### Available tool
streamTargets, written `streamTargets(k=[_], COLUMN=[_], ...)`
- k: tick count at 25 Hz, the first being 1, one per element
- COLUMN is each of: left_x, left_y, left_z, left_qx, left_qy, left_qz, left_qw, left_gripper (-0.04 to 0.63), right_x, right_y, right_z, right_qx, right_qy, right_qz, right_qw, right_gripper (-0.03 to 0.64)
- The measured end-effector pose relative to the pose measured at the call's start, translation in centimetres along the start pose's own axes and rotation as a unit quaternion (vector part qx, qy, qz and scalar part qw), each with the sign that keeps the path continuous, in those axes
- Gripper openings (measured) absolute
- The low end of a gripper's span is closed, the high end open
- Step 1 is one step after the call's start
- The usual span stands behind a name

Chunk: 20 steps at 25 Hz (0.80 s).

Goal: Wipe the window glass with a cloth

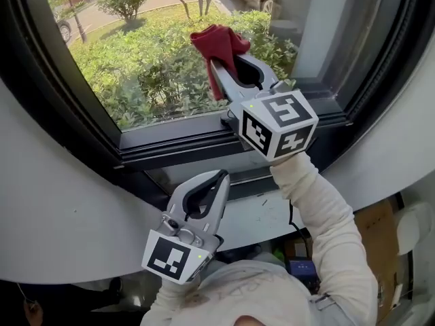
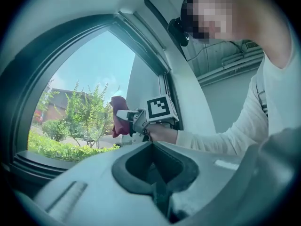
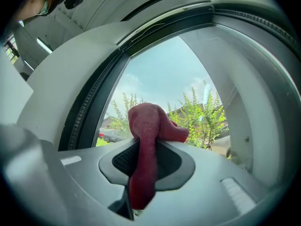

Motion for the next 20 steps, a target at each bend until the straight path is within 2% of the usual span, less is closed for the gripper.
streamTargets(k=[6,20], left_x=[-3.9,-11.0], left_y=[-2.3,-6.3], left_z=[1.2,3.0], left_qx=[0.005,0.001], left_qy=[0.002,0.016], left_qz=[0.031,0.068], left_qw=[0.9995,0.9975], left_gripper=[0.000,0.000], right_x=[3.5,10.8], right_y=[-5.6,-17.3], right_z=[-0.2,-1.3], right_qx=[0.007,0.000], right_qy=[-0.002,-0.017], right_qz=[0.033,0.108], right_qw=[0.999,0.994], right_gripper=[0.101,0.104])
Point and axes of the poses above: the fingertips, and each gripper's own axes: x backward along the fingers, y to its left, z out of its underside, the point moved 10 cm from there along x, backward along the fingers, and after that the axes turned 3 degrees about -y, right-handed, at the moved point
